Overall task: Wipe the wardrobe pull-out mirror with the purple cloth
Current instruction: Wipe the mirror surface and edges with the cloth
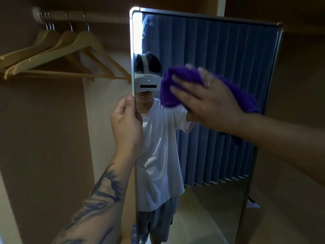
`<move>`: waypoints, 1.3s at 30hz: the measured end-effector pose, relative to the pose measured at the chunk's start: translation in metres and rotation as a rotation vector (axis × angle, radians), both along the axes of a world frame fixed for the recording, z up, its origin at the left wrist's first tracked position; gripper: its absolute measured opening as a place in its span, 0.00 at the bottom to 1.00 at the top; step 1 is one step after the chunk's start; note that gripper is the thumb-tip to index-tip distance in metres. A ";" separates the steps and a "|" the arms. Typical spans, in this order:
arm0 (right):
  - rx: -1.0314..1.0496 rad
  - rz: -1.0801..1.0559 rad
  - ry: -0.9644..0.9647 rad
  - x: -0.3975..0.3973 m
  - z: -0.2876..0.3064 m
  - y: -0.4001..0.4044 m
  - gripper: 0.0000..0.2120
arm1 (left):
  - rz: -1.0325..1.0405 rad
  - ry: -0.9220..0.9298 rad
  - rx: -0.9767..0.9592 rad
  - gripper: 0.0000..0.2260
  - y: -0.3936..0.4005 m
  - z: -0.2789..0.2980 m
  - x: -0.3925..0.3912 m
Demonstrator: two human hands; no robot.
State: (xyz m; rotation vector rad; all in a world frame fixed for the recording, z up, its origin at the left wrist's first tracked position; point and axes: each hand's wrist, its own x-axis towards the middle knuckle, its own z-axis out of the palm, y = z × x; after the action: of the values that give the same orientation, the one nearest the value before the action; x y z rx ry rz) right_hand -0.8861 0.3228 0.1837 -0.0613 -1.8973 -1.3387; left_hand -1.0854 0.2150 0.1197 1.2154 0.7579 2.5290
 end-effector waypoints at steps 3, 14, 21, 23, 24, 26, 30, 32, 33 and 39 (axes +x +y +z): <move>0.060 0.076 -0.245 0.008 -0.030 -0.002 0.20 | 0.001 0.001 -0.012 0.19 -0.001 0.000 0.001; 0.013 0.098 -0.199 0.024 -0.032 0.021 0.29 | 0.065 -0.030 -0.033 0.17 0.002 -0.002 0.000; -0.049 0.105 -0.226 0.052 0.003 0.040 0.32 | 0.064 -0.036 -0.045 0.15 0.005 -0.005 -0.003; -0.099 0.049 -0.110 0.056 0.009 0.043 0.35 | 0.086 -0.034 -0.048 0.15 0.006 -0.004 -0.004; -0.117 0.043 -0.084 0.056 0.003 0.043 0.35 | 0.100 -0.026 -0.045 0.16 0.006 -0.004 -0.005; -0.092 0.095 -0.128 0.056 -0.024 0.041 0.29 | 0.128 -0.018 -0.041 0.17 0.006 -0.005 -0.005; 0.002 0.153 -0.411 0.068 -0.029 0.045 0.22 | 0.103 -0.041 -0.028 0.17 0.009 -0.007 -0.007; -0.011 0.139 -0.361 0.078 -0.001 0.056 0.27 | 0.098 -0.044 -0.007 0.16 0.011 -0.008 -0.006; -0.043 0.104 -0.284 0.085 0.011 0.061 0.31 | 0.100 -0.046 -0.005 0.16 0.010 -0.007 -0.006; -0.090 0.085 -0.302 0.094 -0.036 0.057 0.24 | 0.100 -0.043 -0.024 0.17 0.008 -0.005 -0.004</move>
State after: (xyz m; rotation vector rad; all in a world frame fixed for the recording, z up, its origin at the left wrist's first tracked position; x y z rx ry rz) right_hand -0.7918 0.3798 0.1477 0.1840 -2.1855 -1.2593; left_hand -1.0893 0.2232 0.1145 1.1386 0.8564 2.6087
